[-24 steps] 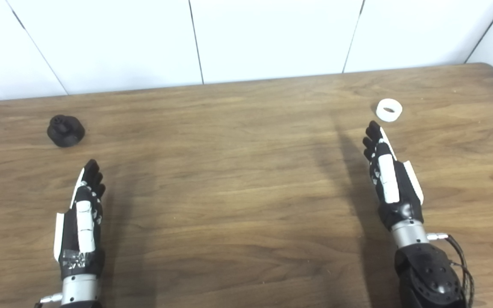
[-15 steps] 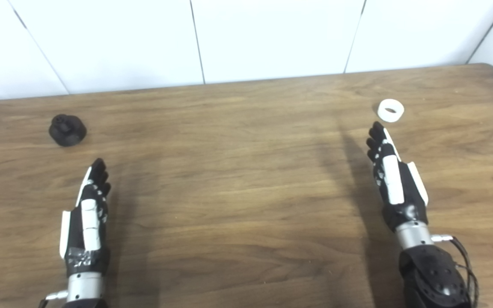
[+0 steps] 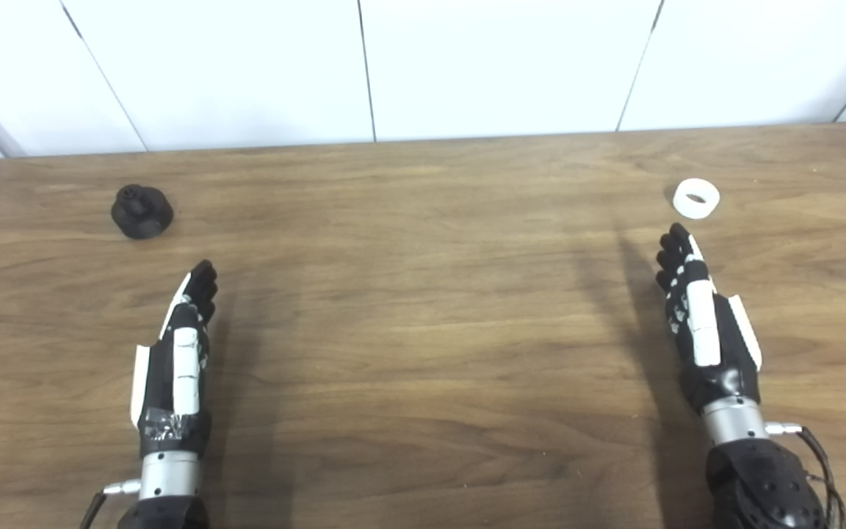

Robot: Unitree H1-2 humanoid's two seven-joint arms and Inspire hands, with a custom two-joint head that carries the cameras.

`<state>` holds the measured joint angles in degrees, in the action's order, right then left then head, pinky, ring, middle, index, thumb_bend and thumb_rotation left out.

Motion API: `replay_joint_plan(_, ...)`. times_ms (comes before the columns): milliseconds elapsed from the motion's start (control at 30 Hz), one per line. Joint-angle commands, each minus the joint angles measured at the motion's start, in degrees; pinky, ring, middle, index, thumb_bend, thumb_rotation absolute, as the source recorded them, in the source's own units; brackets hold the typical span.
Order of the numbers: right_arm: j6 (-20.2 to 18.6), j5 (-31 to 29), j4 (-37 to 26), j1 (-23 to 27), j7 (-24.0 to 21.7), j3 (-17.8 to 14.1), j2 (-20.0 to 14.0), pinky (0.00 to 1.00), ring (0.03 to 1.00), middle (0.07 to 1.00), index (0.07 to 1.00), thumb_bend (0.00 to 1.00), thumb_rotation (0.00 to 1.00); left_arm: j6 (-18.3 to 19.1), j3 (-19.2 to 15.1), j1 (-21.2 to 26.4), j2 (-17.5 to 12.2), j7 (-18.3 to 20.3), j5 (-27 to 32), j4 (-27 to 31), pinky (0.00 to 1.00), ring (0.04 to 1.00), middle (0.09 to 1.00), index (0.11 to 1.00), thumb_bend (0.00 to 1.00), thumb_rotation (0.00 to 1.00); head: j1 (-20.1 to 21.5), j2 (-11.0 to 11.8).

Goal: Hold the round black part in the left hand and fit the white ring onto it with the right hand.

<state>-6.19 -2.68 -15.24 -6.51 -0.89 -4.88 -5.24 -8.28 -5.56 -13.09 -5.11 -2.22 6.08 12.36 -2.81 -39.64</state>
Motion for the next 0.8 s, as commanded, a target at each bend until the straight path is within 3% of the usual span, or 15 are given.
replay_joint_plan(0,1.4,-0.3,-1.9,-0.1,-0.5,-0.2,-0.5,1.00,0.990,0.977,0.982,0.54,1.00,-2.9,0.1,-0.8,2.3,-0.4,-0.2,0.4,1.00,0.969,0.946,0.924,0.58,0.93,0.0,0.3)
replay_joint_plan(267,2.5,-0.7,-0.9,-0.6,-1.1,-0.4,-1.4,1.00,1.000,0.982,0.987,0.54,1.00,-4.1,1.0,-1.3,2.9,-0.8,-1.2,-0.7,1.00,0.968,0.951,0.927,0.54,0.95,-3.6,2.9)
replay_joint_plan(533,4.9,-1.9,1.6,-0.7,-2.9,-1.1,-2.8,1.00,1.000,1.000,1.000,0.56,1.00,-5.8,2.8,-1.4,3.8,-1.3,-2.8,-2.6,1.00,0.981,0.962,0.931,0.50,0.95,-10.9,7.6)
replay_joint_plan(767,5.0,-3.6,2.4,-0.6,-4.0,-1.5,-3.4,1.00,1.000,1.000,1.000,0.53,1.00,-7.9,4.2,-1.4,4.7,-2.3,-5.1,-4.6,1.00,0.992,0.966,0.937,0.47,0.95,-14.0,10.2)
